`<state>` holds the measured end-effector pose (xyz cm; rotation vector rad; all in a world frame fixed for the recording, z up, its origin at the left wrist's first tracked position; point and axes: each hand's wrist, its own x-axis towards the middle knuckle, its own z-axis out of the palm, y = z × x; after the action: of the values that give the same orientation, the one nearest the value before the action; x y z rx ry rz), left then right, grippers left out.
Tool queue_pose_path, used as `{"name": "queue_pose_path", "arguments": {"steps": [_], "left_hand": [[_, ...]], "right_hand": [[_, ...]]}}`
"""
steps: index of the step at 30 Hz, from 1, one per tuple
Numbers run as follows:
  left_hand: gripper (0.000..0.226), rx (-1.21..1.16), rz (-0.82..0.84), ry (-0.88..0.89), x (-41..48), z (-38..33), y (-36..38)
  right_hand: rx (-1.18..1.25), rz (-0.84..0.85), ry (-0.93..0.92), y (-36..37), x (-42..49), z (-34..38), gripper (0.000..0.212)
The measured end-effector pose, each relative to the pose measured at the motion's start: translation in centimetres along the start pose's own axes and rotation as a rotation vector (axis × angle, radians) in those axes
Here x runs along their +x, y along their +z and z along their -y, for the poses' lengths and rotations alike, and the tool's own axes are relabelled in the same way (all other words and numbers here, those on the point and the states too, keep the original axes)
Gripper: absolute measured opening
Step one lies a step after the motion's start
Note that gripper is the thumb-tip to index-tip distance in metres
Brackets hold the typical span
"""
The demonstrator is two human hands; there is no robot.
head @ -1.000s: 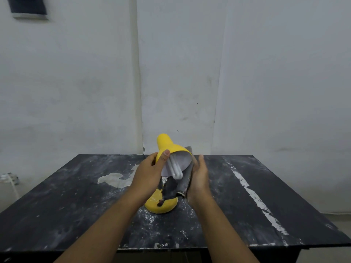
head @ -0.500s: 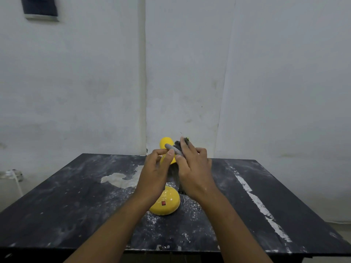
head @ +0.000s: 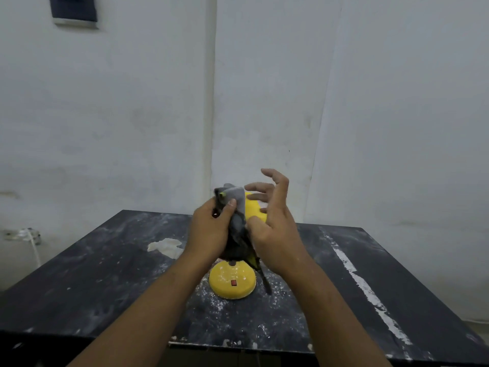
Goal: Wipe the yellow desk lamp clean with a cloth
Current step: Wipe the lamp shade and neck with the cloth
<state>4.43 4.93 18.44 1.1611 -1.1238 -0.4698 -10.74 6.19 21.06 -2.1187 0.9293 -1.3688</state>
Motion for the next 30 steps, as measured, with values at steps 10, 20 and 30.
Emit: {"name": "queue_pose_path", "arguments": {"steps": [10,20,30], "left_hand": [[0.029,0.305,-0.064,0.144,0.6,2.6,0.2],[0.037,-0.398,0.143,-0.452,-1.7,4.8,1.1],[0.051,-0.434,0.159,-0.76,-0.9,6.4,2.0]], "right_hand": [[0.105,-0.064,0.234,0.8,0.3,-3.5,0.066],[0.192,-0.098,0.203,1.4,0.3,-5.6,0.067],[0.191,-0.081,0.186,1.2,1.1,-6.5,0.067]]}}
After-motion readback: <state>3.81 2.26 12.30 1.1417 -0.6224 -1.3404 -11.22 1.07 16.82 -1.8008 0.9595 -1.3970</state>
